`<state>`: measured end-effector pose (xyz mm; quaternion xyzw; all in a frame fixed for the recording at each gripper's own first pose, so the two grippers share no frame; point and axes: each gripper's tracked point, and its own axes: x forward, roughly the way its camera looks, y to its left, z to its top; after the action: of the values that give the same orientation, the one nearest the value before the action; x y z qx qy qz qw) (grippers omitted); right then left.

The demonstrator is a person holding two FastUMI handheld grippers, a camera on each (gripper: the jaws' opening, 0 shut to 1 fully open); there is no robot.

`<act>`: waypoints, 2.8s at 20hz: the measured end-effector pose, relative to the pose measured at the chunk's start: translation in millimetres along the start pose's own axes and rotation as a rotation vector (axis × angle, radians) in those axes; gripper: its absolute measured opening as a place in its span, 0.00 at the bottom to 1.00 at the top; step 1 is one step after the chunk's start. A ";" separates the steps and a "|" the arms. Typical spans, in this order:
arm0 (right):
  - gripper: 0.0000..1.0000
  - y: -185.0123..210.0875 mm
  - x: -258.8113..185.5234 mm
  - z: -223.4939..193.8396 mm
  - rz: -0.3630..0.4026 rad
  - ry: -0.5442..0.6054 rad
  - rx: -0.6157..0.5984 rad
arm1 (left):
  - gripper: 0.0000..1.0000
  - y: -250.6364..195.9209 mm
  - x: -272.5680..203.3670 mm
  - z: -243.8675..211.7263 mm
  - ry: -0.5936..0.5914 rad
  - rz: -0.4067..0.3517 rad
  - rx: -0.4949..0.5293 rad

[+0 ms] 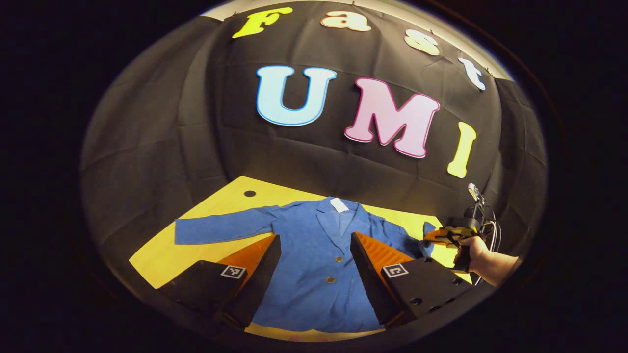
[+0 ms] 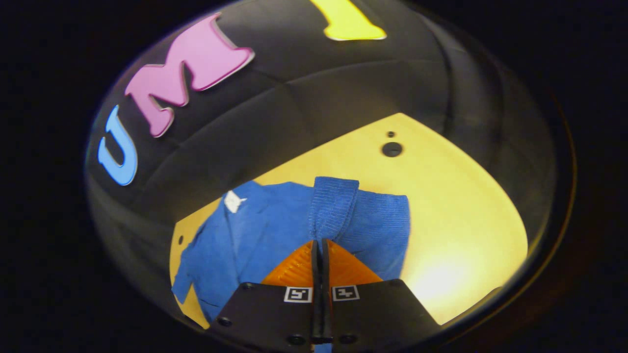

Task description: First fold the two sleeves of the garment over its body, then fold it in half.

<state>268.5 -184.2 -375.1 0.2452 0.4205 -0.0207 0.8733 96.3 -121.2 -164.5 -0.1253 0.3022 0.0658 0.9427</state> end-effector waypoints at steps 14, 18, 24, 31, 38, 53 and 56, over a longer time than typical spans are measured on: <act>0.16 327.4 123.1 -171.7 0.179 0.125 -0.327 | 0.84 220.6 -21.2 -17.3 -0.085 0.382 -0.208; 1.00 328.5 103.7 -174.6 0.199 0.078 -0.407 | 0.84 283.1 23.9 -29.7 -0.089 0.428 -0.196; 0.98 313.8 -9.9 -101.0 0.264 -0.374 -0.655 | 0.83 342.0 131.2 -59.9 0.185 0.354 -0.148; 1.00 265.8 -85.0 -102.5 0.294 -0.503 -0.649 | 0.84 358.5 190.0 -78.3 0.305 0.501 -0.160; 1.00 175.6 -56.0 -91.6 0.139 -0.463 -0.570 | 0.84 359.3 208.3 -89.2 0.302 0.517 -0.204; 1.00 129.7 -42.1 -88.9 0.096 -0.418 -0.493 | 0.01 286.0 220.7 -37.8 0.208 0.294 -0.264; 1.00 107.9 -40.4 -82.9 0.063 -0.409 -0.463 | 0.01 231.1 213.6 17.9 0.113 0.196 -0.198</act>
<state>208.5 -59.2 -344.3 0.0432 0.2220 0.0539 0.9726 232.7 115.9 -321.0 -0.1912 0.3577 0.1798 0.8962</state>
